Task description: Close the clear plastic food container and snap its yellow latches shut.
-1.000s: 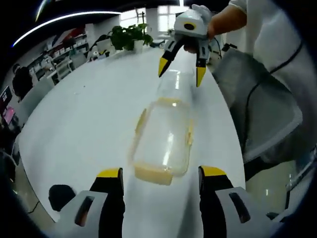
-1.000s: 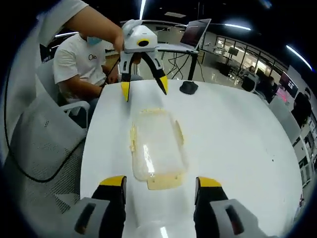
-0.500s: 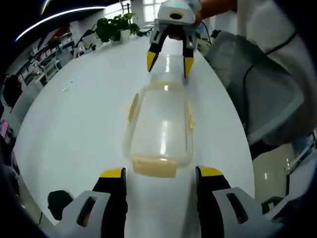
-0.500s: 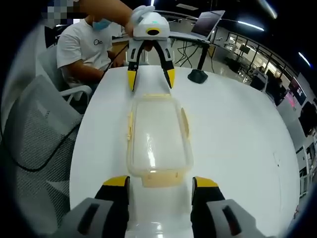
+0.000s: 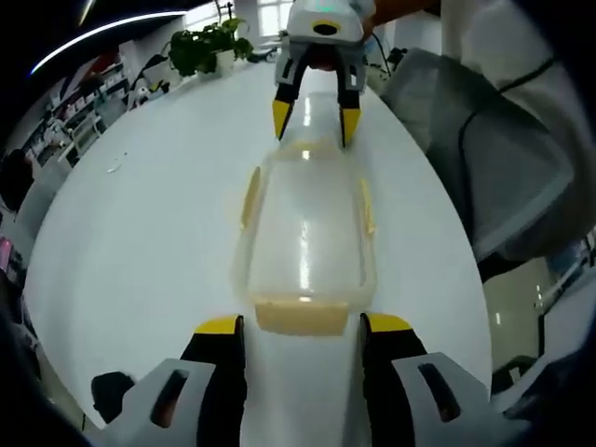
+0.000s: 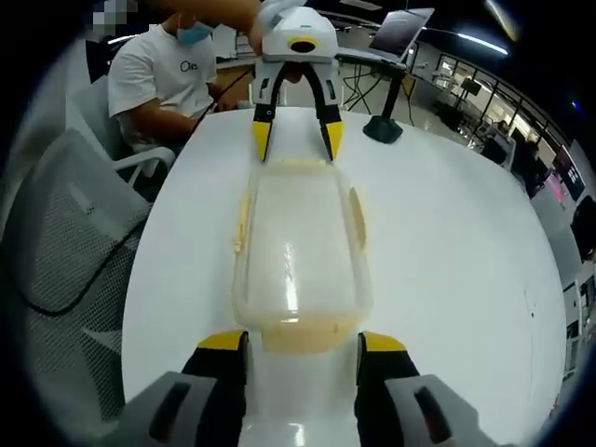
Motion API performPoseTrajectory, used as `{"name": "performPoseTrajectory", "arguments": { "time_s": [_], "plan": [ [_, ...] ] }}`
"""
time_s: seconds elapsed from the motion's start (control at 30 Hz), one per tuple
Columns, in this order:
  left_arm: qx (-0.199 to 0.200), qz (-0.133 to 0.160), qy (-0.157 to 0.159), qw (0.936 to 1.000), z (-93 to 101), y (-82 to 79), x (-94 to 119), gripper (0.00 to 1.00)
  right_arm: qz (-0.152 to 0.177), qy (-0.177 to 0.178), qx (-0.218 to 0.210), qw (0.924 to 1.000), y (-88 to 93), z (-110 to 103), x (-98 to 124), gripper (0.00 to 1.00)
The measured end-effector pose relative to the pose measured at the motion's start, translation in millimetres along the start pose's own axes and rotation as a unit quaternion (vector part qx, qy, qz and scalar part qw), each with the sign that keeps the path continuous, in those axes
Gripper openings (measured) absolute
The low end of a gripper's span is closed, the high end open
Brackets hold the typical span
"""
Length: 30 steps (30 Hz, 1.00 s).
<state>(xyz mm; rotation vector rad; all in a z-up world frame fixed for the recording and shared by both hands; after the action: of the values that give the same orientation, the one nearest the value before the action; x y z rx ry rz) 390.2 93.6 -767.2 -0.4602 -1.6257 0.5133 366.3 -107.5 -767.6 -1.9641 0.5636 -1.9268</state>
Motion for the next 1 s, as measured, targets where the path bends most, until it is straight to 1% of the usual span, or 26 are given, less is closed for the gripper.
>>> {"name": "performPoseTrajectory", "arguments": {
  "time_s": [0.17,0.23,0.27,0.33,0.4,0.53,0.57,0.6,0.67,0.7,0.77,0.87,0.93,1.0],
  "plan": [
    [-0.001,-0.003,0.008,1.0,1.7,0.1,-2.7,0.45,-0.004,-0.005,0.003,1.0,0.6,0.9,-4.5,0.43],
    [-0.007,-0.002,0.01,0.9999,1.5,0.3,-3.4,0.4,-0.005,-0.005,0.006,1.0,-0.2,2.4,-6.1,0.42],
    [-0.006,-0.004,0.013,0.9999,2.0,0.5,-3.8,0.4,-0.006,-0.006,0.007,0.9999,-0.4,3.5,-7.9,0.42],
    [-0.01,-0.001,0.013,0.9999,1.5,-0.9,-4.4,0.39,-0.019,-0.005,0.008,0.9998,3.7,6.6,-10.8,0.38],
    [-0.011,-0.005,0.018,0.9998,2.6,-0.9,-6.1,0.38,-0.013,-0.01,0.001,0.9999,2.2,8.2,-9.0,0.37],
    [-0.016,-0.009,0.017,0.9997,3.0,0.3,-9.8,0.38,-0.008,-0.021,0.004,0.9998,2.1,8.0,-8.8,0.37],
    [-0.021,-0.008,0.012,0.9997,2.6,-0.4,-10.2,0.38,-0.009,-0.022,0.001,0.9997,2.3,8.0,-9.1,0.37],
    [-0.021,-0.011,0.013,0.9997,3.0,-0.4,-10.3,0.38,-0.011,-0.025,-0.004,0.9996,2.5,8.2,-9.9,0.37],
    [-0.021,-0.01,0.012,0.9997,2.4,0.6,-10.0,0.38,-0.014,-0.028,-0.003,0.9995,1.8,8.1,-10.4,0.37],
    [-0.021,-0.01,0.012,0.9997,2.2,0.7,-10.0,0.38,-0.017,-0.031,0.007,0.9994,1.4,7.6,-10.5,0.36],
    [-0.022,-0.01,0.011,0.9996,2.2,0.4,-9.8,0.38,-0.016,-0.031,0.003,0.9994,1.6,7.4,-10.3,0.36],
    [-0.017,-0.01,0.011,0.9997,2.1,0.2,-10.1,0.38,-0.011,-0.029,-0.001,0.9995,2.2,6.6,-9.9,0.36],
    [-0.007,0.001,0.009,0.9999,0.8,1.5,-9.6,0.37,-0.01,-0.033,0.0,0.9994,1.8,8.5,-10.1,0.36],
    [-0.006,-0.004,0.006,1.0,1.8,0.8,-9.6,0.37,-0.022,-0.036,0.006,0.9991,0.1,9.0,-11.0,0.35]
  ]
}}
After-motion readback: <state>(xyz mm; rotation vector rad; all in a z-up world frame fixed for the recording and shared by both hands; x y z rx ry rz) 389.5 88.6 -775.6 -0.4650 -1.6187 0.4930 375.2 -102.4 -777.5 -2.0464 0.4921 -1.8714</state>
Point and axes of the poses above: the point that each gripper's makers call its tool centre point, and the gripper's own axes: x roughly backward along the fingers, z roughly to its right, y roughly out of its underside, the point moved 3 cm from there along x, roughly backward along the fingers, and after that the axes turned 6 degrees about -y, right-handed, at the moved point
